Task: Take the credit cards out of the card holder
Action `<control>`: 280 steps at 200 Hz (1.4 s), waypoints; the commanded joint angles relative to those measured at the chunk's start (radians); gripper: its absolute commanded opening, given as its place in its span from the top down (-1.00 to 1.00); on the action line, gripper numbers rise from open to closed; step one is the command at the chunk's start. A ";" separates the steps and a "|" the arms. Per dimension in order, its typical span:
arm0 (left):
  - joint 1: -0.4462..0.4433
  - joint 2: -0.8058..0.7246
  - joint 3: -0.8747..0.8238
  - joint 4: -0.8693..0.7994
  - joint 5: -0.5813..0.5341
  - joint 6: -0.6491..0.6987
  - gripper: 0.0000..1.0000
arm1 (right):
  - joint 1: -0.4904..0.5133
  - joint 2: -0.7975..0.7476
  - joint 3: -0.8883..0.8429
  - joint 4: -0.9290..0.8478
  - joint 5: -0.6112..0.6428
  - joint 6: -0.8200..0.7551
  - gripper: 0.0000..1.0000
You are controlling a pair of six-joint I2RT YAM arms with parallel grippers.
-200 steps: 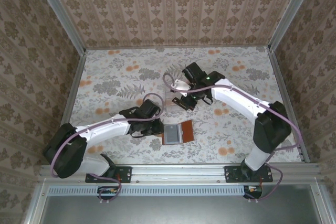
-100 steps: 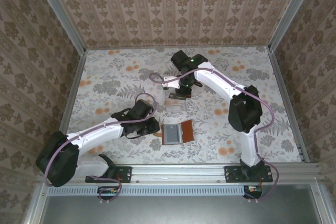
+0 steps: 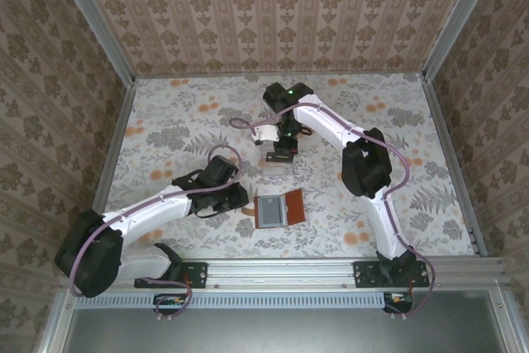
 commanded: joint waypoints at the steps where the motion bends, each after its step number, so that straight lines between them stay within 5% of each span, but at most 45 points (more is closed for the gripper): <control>1: 0.011 -0.019 -0.013 -0.020 -0.005 -0.012 0.59 | -0.009 0.034 0.033 -0.076 -0.042 -0.012 1.00; 113: 0.034 0.003 -0.007 -0.018 0.017 0.007 0.58 | -0.011 0.141 0.117 -0.190 -0.168 0.081 1.00; 174: 0.038 0.011 0.005 -0.022 0.018 0.013 0.58 | -0.014 0.135 0.164 -0.182 -0.121 0.114 0.55; 280: 0.036 0.040 0.059 -0.038 0.031 0.036 0.58 | -0.019 -0.012 0.078 -0.001 0.010 0.173 0.66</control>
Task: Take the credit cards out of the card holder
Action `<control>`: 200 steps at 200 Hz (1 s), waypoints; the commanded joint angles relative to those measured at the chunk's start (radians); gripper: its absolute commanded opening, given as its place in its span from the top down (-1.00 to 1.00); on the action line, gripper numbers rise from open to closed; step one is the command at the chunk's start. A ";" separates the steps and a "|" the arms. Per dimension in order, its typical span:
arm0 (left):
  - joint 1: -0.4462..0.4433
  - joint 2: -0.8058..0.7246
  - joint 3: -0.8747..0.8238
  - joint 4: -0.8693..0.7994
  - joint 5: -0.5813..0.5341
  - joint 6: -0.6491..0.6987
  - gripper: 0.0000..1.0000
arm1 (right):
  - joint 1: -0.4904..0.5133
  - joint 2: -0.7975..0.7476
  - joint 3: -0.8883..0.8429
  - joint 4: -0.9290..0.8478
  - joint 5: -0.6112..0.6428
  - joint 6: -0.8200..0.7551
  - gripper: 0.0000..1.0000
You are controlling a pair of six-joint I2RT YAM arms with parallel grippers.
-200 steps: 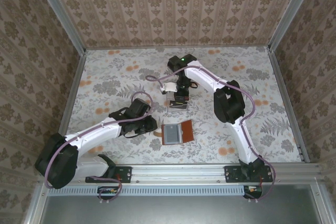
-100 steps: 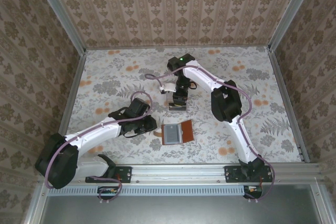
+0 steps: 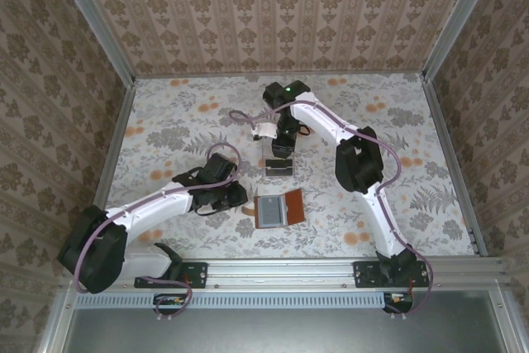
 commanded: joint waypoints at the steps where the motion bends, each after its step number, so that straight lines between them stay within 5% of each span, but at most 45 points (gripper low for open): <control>1: 0.004 0.006 0.038 -0.022 0.015 0.026 0.58 | -0.003 -0.101 -0.054 0.073 0.041 0.027 0.67; 43: -0.022 0.050 0.074 -0.019 0.028 0.033 0.61 | -0.002 -0.218 -0.205 0.222 0.055 0.185 0.74; 113: -0.074 0.169 0.128 0.003 0.055 0.046 0.69 | -0.002 -0.483 -0.583 0.487 0.051 0.819 0.68; 157: -0.098 0.223 0.141 -0.019 0.057 0.048 0.75 | 0.005 -0.623 -0.839 0.634 -0.090 1.194 0.72; 200: -0.104 0.243 0.125 -0.028 0.046 0.060 0.78 | 0.048 -0.690 -0.999 0.741 -0.218 1.403 0.75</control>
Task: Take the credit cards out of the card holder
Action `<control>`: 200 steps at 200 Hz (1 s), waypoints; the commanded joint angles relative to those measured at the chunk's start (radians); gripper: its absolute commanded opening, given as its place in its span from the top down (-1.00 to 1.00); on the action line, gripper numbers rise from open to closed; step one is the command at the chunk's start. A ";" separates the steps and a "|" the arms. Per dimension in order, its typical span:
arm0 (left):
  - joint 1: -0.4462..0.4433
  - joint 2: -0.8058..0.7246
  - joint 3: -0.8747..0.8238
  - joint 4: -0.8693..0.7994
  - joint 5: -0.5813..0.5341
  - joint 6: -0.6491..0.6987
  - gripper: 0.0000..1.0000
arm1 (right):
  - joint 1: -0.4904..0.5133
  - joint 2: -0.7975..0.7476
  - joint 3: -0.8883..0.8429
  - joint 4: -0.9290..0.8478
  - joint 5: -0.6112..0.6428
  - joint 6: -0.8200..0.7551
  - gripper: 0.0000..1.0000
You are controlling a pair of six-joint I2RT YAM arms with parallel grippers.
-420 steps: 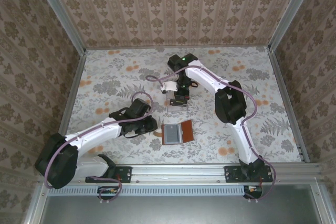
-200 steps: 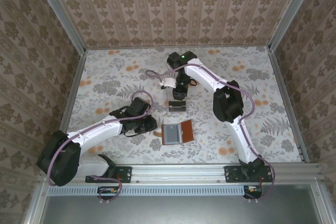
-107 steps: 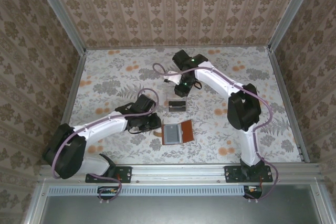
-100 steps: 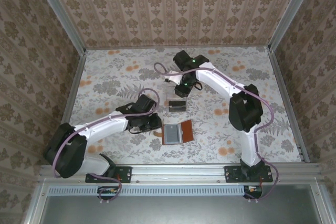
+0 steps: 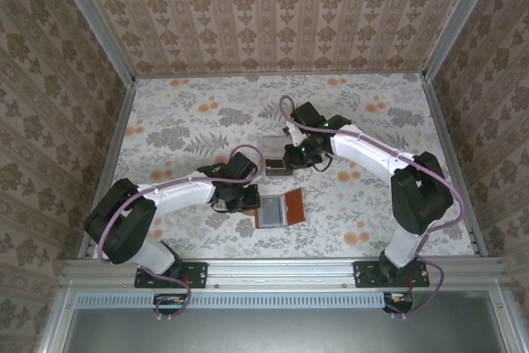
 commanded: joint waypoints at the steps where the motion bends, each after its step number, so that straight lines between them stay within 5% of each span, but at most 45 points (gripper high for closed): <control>1: -0.004 0.009 0.011 -0.029 -0.002 0.026 0.79 | 0.029 -0.055 -0.081 0.108 -0.132 0.223 0.75; 52: 0.011 0.011 -0.026 0.000 0.006 0.035 0.82 | 0.107 -0.103 -0.207 0.256 -0.168 0.392 0.63; 200: 0.015 0.001 -0.118 0.078 0.039 0.020 0.84 | 0.248 0.075 -0.255 0.360 -0.137 0.487 0.57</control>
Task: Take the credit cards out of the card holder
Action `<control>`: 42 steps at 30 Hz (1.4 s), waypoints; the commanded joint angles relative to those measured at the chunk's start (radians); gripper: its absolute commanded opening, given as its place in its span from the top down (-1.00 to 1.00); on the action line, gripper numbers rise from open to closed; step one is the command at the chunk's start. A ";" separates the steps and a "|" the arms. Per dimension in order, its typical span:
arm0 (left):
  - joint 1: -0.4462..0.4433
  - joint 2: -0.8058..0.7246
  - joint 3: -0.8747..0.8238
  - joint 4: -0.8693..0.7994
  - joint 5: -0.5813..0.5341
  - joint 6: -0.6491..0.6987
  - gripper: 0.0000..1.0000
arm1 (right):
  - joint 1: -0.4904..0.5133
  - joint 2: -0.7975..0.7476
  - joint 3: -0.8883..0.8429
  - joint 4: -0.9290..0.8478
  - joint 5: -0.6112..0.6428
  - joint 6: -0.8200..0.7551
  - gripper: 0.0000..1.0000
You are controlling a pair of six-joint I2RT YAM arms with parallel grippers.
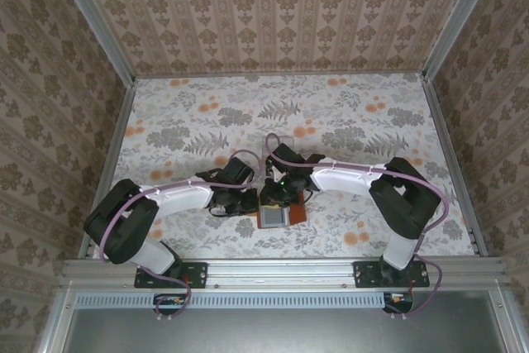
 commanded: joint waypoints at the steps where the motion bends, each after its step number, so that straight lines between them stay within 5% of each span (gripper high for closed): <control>1: 0.007 0.003 -0.033 -0.029 0.004 0.009 0.84 | 0.013 0.030 -0.010 0.018 -0.006 0.021 0.57; 8: 0.013 -0.011 -0.047 -0.024 0.007 0.006 0.83 | 0.025 0.042 -0.002 -0.071 0.081 -0.004 0.45; 23: 0.023 -0.011 -0.045 -0.032 0.011 0.017 0.83 | 0.098 0.010 0.137 -0.456 0.417 -0.075 -0.28; 29: 0.029 -0.010 -0.044 -0.034 0.014 0.024 0.83 | 0.110 0.012 0.177 -0.572 0.527 -0.087 -0.29; 42: 0.032 -0.015 -0.022 -0.066 0.011 0.029 0.83 | 0.111 0.000 0.158 -0.588 0.562 -0.100 -0.18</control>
